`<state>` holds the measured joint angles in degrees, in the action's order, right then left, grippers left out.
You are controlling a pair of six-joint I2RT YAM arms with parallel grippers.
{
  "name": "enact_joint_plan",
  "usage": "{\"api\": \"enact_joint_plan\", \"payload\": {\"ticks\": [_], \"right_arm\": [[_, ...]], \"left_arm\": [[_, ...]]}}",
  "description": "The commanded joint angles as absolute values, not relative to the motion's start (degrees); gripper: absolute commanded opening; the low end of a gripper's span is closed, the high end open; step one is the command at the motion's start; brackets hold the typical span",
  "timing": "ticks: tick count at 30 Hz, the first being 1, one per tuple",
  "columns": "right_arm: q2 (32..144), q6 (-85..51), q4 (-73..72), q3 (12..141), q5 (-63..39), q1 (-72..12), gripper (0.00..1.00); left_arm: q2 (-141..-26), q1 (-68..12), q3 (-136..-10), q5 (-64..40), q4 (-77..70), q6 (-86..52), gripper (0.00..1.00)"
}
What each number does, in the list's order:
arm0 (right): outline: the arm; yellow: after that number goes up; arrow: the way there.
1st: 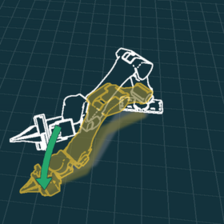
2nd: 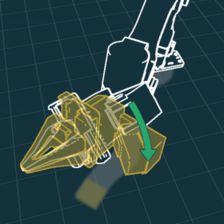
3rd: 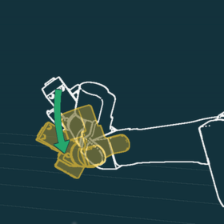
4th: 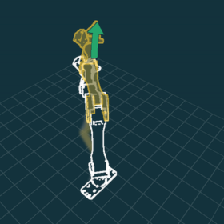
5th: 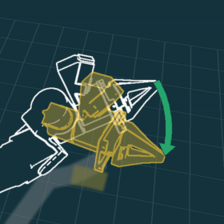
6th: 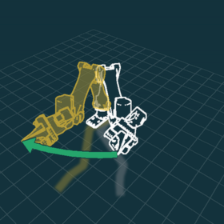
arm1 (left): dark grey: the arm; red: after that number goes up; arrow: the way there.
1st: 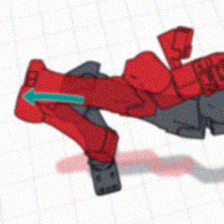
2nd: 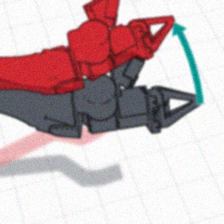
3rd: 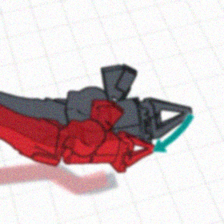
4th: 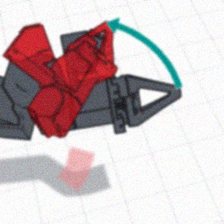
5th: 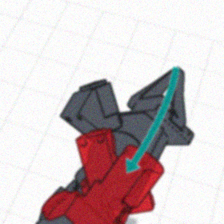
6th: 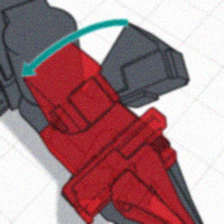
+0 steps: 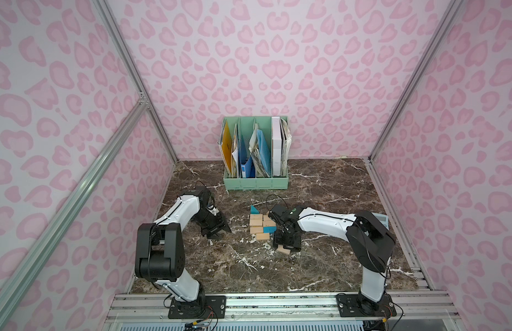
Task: Assemble a carrot with building blocks
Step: Pick up the building block from the center of the board.
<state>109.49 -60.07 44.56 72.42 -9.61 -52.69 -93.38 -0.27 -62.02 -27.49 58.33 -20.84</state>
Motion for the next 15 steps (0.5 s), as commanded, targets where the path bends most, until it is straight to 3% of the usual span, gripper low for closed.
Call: {"api": "enact_joint_plan", "payload": {"ticks": [1,6,15], "right_arm": [[110.6,-58.6,47.1,73.7,-6.5,-53.2,0.66],[112.2,-57.8,49.8,77.4,-4.9,-54.9,0.57],[116.5,-54.0,52.5,87.6,-4.7,-58.2,0.57]], "left_arm": [[-93.3,-0.2,-62.1,-27.4,59.2,-20.2,0.53],[-93.3,-0.2,-62.0,-27.3,59.2,-20.0,0.53],[-93.3,-0.2,-61.7,-27.3,59.1,-20.0,0.52]]}}
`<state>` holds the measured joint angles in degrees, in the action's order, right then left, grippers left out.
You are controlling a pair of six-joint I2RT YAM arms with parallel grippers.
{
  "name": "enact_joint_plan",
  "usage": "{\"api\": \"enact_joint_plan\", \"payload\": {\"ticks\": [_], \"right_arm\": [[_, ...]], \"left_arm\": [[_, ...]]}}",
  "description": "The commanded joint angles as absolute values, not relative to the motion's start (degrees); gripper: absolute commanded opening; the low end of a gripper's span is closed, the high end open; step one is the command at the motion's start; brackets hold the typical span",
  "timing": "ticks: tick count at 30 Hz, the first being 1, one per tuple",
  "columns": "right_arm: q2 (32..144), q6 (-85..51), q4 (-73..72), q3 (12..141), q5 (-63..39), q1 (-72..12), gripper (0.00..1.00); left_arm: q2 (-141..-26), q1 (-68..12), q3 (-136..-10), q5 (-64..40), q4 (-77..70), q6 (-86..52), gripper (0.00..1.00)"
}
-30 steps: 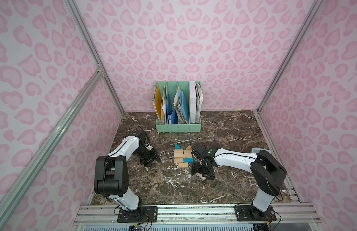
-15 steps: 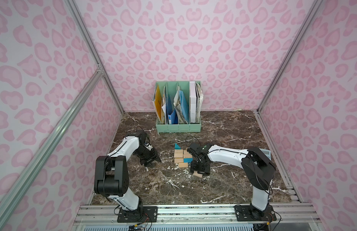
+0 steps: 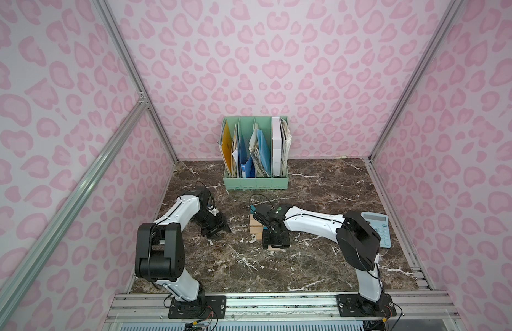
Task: Assemble a carrot with building blocks
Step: Pick up the building block from the center of the board, then assemble the building block at the center of the board.
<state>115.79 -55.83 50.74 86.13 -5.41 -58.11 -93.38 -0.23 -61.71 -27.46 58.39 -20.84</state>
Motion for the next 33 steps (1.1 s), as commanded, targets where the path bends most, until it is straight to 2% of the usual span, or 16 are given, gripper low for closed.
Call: {"api": "enact_joint_plan", "payload": {"ticks": [1,12,33], "right_arm": [[117.3,-53.5,52.5,88.3,-5.0,-58.3,0.57],[123.3,-49.7,54.0,94.8,-6.4,-58.6,0.56],[126.1,-47.4,54.7,98.6,-7.5,-58.1,0.56]], "left_arm": [[-93.3,-0.2,-61.7,-27.3,59.1,-20.0,0.52],[-92.9,-0.2,-61.6,-27.1,59.3,-19.8,0.52],[-92.7,0.1,-62.0,-26.4,59.9,-20.0,0.52]]}}
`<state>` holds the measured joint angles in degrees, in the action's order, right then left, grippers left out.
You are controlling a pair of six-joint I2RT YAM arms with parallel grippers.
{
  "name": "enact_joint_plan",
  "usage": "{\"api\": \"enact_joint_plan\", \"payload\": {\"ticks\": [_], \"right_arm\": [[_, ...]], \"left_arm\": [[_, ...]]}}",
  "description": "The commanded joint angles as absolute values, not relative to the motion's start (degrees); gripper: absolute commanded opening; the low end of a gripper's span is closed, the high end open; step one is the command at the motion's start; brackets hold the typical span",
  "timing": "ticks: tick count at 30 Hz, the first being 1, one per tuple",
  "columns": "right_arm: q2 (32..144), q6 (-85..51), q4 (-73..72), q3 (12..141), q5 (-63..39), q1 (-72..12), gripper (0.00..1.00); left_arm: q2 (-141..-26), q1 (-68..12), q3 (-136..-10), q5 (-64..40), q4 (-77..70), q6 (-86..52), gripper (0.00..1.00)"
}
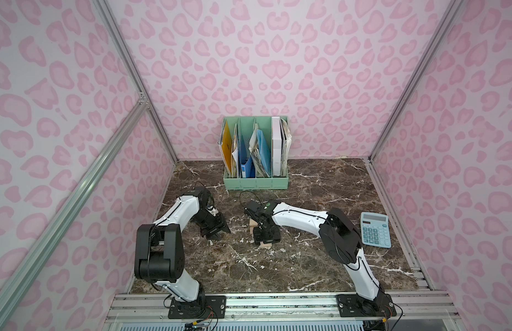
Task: Assemble a carrot with building blocks
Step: Assemble the building block at the center of the board.
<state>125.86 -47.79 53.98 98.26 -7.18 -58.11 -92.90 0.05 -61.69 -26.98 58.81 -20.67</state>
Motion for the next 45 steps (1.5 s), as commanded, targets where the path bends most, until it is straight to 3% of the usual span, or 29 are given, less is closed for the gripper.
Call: {"api": "enact_joint_plan", "payload": {"ticks": [1,11,45], "right_arm": [[126.2,-47.4,54.6,98.5,-7.6,-58.1,0.56],[126.3,-47.5,53.5,98.0,-8.9,-58.2,0.61],[127.0,-47.1,53.5,99.5,-9.1,-57.6,0.62]], "left_arm": [[-92.7,0.1,-62.0,-26.4,59.9,-20.0,0.52],[-93.3,0.3,-62.2,-26.3,60.0,-19.6,0.52],[-93.5,0.4,-62.9,-26.7,60.3,-19.4,0.52]]}}
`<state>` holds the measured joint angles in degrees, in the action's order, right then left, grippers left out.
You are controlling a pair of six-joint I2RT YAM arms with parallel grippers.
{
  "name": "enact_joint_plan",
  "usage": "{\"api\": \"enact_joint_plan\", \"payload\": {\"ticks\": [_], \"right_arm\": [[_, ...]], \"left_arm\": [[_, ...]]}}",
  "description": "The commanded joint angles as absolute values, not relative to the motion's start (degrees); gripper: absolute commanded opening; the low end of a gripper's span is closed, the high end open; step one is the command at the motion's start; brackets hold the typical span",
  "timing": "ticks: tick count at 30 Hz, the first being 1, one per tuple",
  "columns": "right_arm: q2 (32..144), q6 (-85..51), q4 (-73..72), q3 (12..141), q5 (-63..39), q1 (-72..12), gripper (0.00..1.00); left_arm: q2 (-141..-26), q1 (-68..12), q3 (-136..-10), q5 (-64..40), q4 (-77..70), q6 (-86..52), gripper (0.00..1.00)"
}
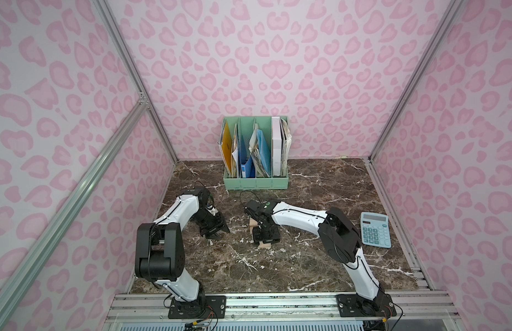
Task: Assemble a carrot with building blocks
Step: Assemble the building block at the center of the board.
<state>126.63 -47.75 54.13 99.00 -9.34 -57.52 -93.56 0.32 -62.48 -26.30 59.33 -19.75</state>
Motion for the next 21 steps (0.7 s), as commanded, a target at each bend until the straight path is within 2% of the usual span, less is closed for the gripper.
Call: {"api": "enact_joint_plan", "payload": {"ticks": [1,16,21], "right_arm": [[127.0,-47.0,53.5,99.5,-9.1,-57.6,0.63],[128.1,-46.3,54.6,101.5,-9.0,-57.3,0.63],[127.9,-46.6,54.5,101.0,-9.0,-57.3,0.67]], "left_arm": [[-93.5,0.4,-62.9,-26.6,60.2,-19.3,0.52],[-93.8,0.4,-63.2,-26.5,60.4,-19.2,0.52],[-94.1,0.5,-63.1,-26.6,60.2,-19.2,0.52]]}}
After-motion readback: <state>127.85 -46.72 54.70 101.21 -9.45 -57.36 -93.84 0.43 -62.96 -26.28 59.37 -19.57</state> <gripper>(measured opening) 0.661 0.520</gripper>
